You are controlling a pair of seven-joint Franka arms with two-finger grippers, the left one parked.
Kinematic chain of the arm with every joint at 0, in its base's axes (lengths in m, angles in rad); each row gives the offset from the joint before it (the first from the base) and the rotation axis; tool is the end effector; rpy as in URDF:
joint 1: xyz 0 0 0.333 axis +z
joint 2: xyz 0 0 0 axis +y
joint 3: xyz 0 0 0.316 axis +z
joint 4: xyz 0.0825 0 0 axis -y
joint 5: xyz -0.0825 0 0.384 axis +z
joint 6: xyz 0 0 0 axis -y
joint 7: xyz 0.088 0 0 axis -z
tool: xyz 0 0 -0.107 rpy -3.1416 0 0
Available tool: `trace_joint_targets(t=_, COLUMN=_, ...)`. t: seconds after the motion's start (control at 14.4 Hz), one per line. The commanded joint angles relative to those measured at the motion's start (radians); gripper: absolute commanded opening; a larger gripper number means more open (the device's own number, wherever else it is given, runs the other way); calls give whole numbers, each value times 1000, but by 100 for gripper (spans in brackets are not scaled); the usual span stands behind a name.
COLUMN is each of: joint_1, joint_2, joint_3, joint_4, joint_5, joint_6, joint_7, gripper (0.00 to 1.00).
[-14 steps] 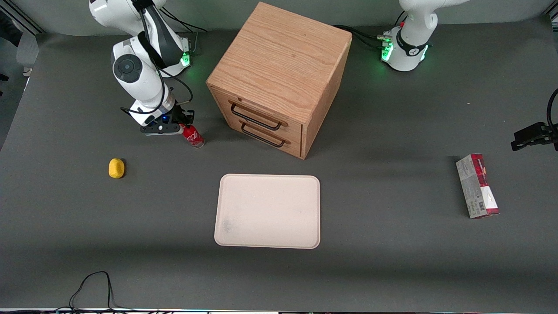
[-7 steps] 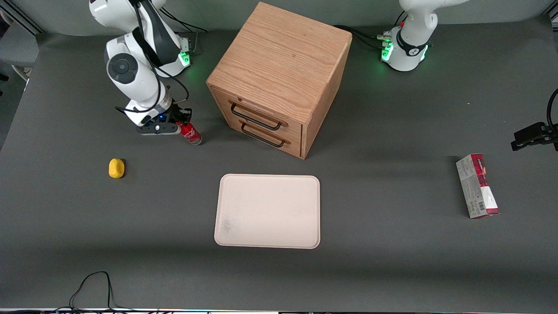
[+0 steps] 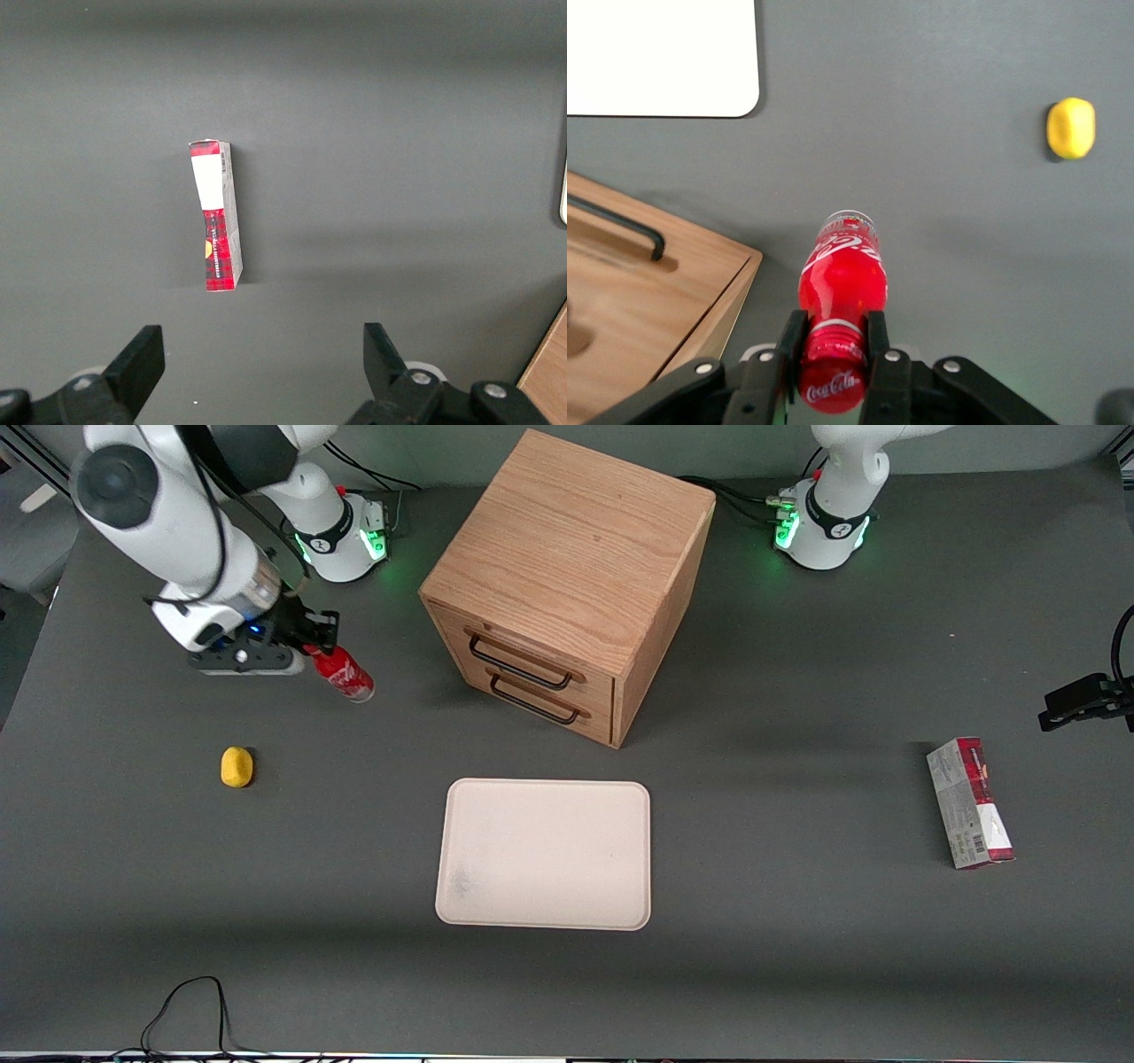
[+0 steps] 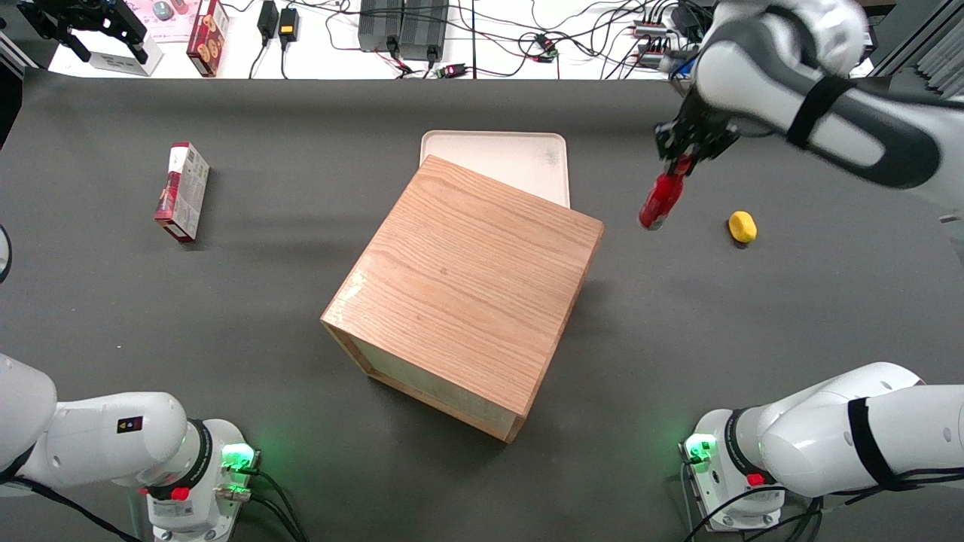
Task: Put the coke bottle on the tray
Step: 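Lift the bottle and carry it with the right gripper to the tray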
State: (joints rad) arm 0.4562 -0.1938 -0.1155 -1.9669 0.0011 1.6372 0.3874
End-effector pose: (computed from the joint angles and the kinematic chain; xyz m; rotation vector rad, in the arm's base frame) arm 0.4591 0.1590 0.5440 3.1064 -0.0671 -0.2123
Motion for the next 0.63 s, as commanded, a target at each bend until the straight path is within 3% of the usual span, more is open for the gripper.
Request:
trace_joint_targets(t=0.0, joint_1=7, joint_2=14, joint_3=-9, joint_4=159, joint_5=2, joint_6=-141, joint_7=4, gripper=0)
trace_joint_targets(t=0.28, joint_1=5, joint_2=86, joint_3=-9, joint_4=279, joint_5=11, joint_6=-157, joint_7=4, gripper=0)
trace_joint_targets(t=0.56, joint_1=5, joint_2=405, joint_3=-10, joint_4=665, joint_5=60, joint_6=-191, joint_7=2, gripper=0)
